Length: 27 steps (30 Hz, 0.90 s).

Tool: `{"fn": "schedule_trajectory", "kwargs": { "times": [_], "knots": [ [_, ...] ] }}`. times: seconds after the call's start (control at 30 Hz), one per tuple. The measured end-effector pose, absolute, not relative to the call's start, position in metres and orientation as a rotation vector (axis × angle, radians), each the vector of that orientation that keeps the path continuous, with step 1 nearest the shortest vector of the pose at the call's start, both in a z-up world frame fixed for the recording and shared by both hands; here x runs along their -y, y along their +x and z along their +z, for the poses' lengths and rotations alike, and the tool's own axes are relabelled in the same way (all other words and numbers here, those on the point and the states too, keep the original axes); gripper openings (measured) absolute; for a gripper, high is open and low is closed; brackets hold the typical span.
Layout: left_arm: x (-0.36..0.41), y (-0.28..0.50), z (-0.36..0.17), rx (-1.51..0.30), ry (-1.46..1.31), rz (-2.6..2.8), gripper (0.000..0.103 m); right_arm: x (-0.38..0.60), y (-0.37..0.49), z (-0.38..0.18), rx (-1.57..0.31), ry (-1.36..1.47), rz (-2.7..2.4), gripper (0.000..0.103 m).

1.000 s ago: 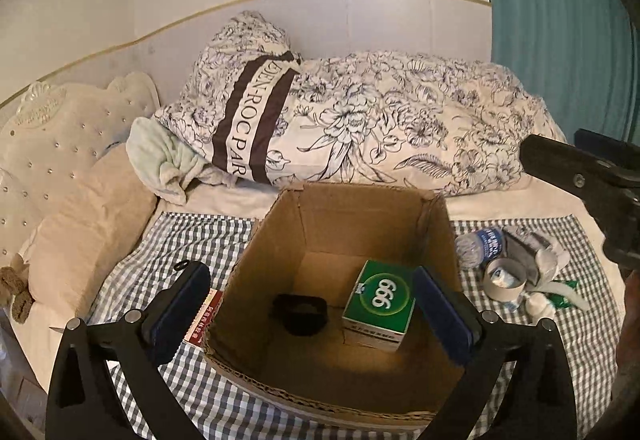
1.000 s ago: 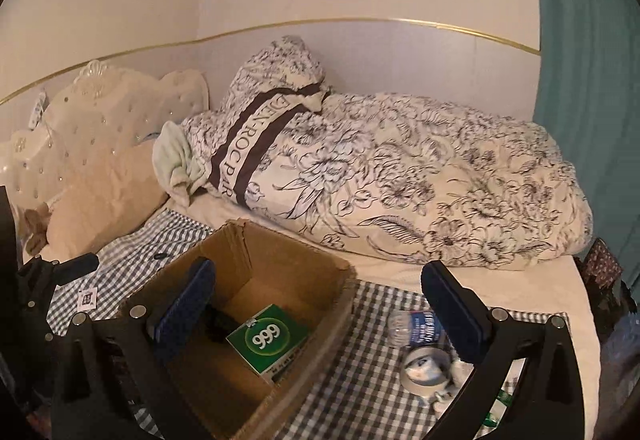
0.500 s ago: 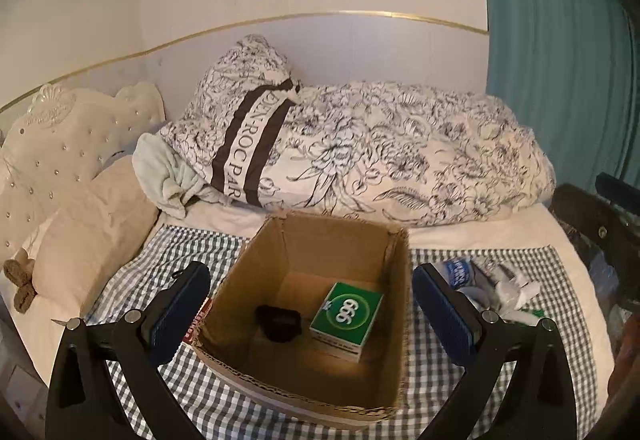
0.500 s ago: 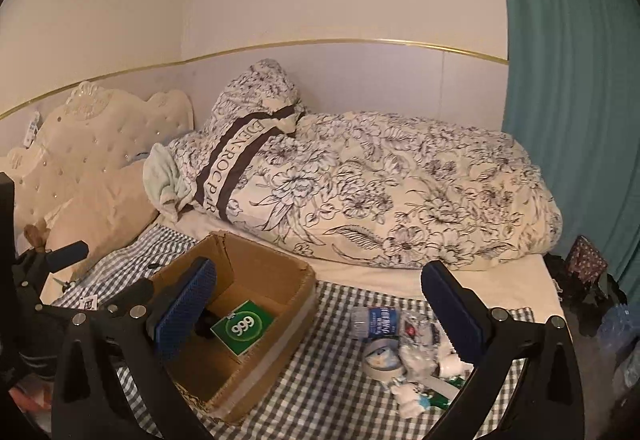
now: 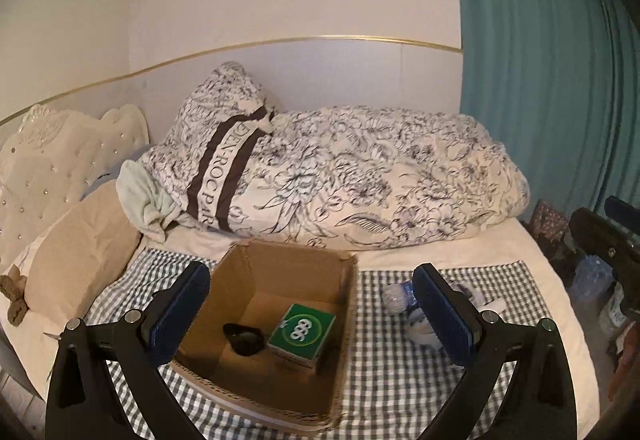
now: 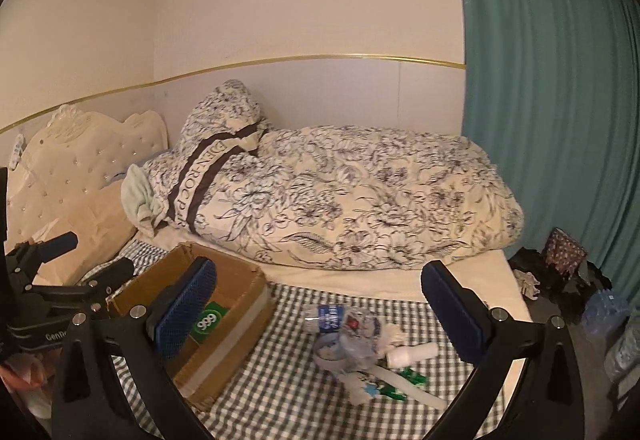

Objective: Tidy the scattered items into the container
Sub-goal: 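Move both tools back toward the remaining items on the cloth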

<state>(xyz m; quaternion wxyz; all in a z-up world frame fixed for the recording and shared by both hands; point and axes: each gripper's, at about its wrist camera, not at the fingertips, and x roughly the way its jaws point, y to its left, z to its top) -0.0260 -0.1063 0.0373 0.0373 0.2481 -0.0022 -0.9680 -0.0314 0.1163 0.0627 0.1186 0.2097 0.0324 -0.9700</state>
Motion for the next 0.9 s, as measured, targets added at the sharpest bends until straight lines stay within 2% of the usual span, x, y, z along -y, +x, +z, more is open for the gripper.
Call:
{"fn": "schedule_trajectory", "kwargs": {
  "times": [0.37, 0.9],
  "knots": [
    [0.054, -0.029, 0.047, 0.05, 0.733, -3.048, 0.103, -0.175, -0.021, 0.07, -0.064, 0.62, -2.92, 0.103],
    [0.008, -0.049, 0.024, 0.134, 0.767, -3.094, 0.103, -0.234, -0.027, 0.055, -0.013, 0.69, -2.997, 0.103]
  ]
}}
